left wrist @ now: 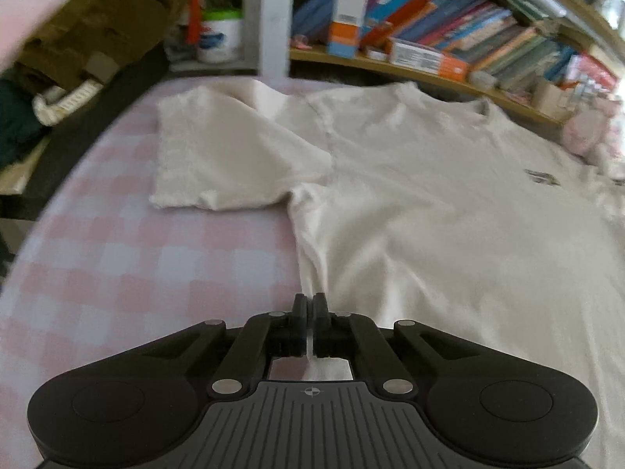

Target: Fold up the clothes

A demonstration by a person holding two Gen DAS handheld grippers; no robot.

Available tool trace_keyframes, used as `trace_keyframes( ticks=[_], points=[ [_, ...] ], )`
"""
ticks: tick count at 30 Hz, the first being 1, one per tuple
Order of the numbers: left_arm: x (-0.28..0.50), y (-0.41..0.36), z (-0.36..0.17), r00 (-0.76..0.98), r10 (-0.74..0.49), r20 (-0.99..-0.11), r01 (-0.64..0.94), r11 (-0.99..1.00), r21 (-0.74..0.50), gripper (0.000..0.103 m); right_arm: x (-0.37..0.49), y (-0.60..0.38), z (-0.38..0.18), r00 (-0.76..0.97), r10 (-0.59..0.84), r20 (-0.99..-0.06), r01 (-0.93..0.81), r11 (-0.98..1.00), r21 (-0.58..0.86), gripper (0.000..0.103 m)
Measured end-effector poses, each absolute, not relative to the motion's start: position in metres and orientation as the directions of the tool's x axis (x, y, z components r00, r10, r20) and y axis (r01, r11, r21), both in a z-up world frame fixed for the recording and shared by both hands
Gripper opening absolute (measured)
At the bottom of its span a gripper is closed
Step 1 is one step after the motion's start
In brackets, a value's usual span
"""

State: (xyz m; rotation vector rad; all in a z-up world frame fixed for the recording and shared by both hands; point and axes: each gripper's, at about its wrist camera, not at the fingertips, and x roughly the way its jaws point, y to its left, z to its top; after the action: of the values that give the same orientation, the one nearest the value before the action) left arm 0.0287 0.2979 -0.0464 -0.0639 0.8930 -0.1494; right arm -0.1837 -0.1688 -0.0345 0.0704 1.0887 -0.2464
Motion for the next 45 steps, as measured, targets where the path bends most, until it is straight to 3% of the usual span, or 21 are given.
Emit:
trace_keyframes(
  ticks=[1,4,6,9,12,14,18,23,26,27,28,32,36,38,41,42,43,45],
  points=[
    [0.028,0.3,-0.043,0.621,-0.161,-0.767,0.119,0.987,-0.111,0.01,-0.183,-0.168,-0.034,0.437,-0.164,-0.884,0.233,0.97,-0.065,0.006],
    [0.027,0.312,-0.034,0.651,-0.147,-0.745,0.132,0.988,-0.08,0.014,-0.181,-0.169,-0.033,0.433,-0.161,-0.887,0.256,0.965,-0.05,0.01],
    [0.038,0.33,-0.03,0.682,-0.078,-0.727,0.044,0.997,-0.066,0.018,-0.181,-0.169,-0.031,0.441,-0.154,-0.884,0.266,0.963,-0.035,0.019],
    [0.065,0.357,-0.032,0.7,0.01,-0.715,-0.107,0.99,-0.09,0.019,-0.178,-0.166,-0.028,0.451,-0.154,-0.879,0.265,0.964,-0.033,0.02],
    [0.087,0.371,-0.039,0.702,0.048,-0.711,-0.2,0.971,-0.132,0.037,-0.174,-0.161,-0.025,0.453,-0.152,-0.878,0.25,0.967,-0.038,0.021],
    [0.099,0.374,-0.044,0.704,0.051,-0.708,-0.224,0.962,-0.153,0.036,-0.173,-0.159,-0.022,0.456,-0.149,-0.877,0.242,0.969,-0.04,0.021],
    [0.103,0.361,-0.054,0.708,0.035,-0.705,-0.176,0.976,-0.128,0.011,-0.169,-0.159,-0.019,0.455,-0.141,-0.879,0.23,0.973,-0.038,0.021],
    [0.066,0.347,-0.04,0.731,0.18,-0.658,-0.304,0.95,-0.078,0.011,-0.162,-0.162,-0.021,0.443,-0.139,-0.886,0.218,0.975,-0.044,0.021],
    [0.072,0.339,-0.051,0.681,0.135,-0.72,-0.221,0.975,-0.026,0.024,-0.157,-0.164,-0.025,0.434,-0.119,-0.893,0.207,0.978,-0.03,0.021],
    [0.072,0.34,-0.049,0.68,0.149,-0.718,-0.225,0.974,-0.011,0.035,-0.155,-0.165,-0.025,0.433,-0.122,-0.893,0.202,0.979,-0.036,0.021],
    [0.073,0.344,-0.047,0.672,0.159,-0.724,-0.24,0.971,-0.01,0.04,-0.154,-0.166,-0.025,0.433,-0.124,-0.893,0.201,0.979,-0.038,0.021],
    [0.054,0.354,-0.032,0.7,0.107,-0.706,-0.261,0.959,-0.113,0.04,-0.153,-0.172,-0.023,0.452,-0.113,-0.885,0.21,0.978,-0.018,0.021],
    [0.047,0.327,-0.022,0.721,-0.085,-0.688,-0.105,0.968,-0.229,0.04,-0.151,-0.176,-0.026,0.45,-0.113,-0.886,0.226,0.974,-0.009,0.021],
    [0.055,0.306,-0.023,0.69,-0.125,-0.713,-0.051,0.974,-0.221,0.04,-0.149,-0.177,-0.028,0.448,-0.113,-0.887,0.228,0.974,-0.009,0.022],
    [0.069,0.282,-0.036,0.657,-0.069,-0.751,-0.028,0.993,-0.116,0.038,-0.148,-0.176,-0.031,0.444,-0.116,-0.889,0.224,0.974,-0.016,0.025],
    [0.074,0.279,-0.04,0.646,-0.039,-0.762,-0.045,0.995,-0.09,0.026,-0.149,-0.176,-0.032,0.44,-0.119,-0.89,0.22,0.975,-0.022,0.025],
    [0.077,0.278,-0.042,0.662,-0.004,-0.75,-0.066,0.996,-0.063,0.005,-0.15,-0.175,-0.033,0.437,-0.122,-0.891,0.216,0.976,-0.027,0.024],
    [0.085,0.279,-0.045,0.66,0.002,-0.751,-0.083,0.994,-0.07,0.005,-0.153,-0.173,-0.034,0.434,-0.115,-0.893,0.209,0.978,-0.025,0.014]
  ],
)
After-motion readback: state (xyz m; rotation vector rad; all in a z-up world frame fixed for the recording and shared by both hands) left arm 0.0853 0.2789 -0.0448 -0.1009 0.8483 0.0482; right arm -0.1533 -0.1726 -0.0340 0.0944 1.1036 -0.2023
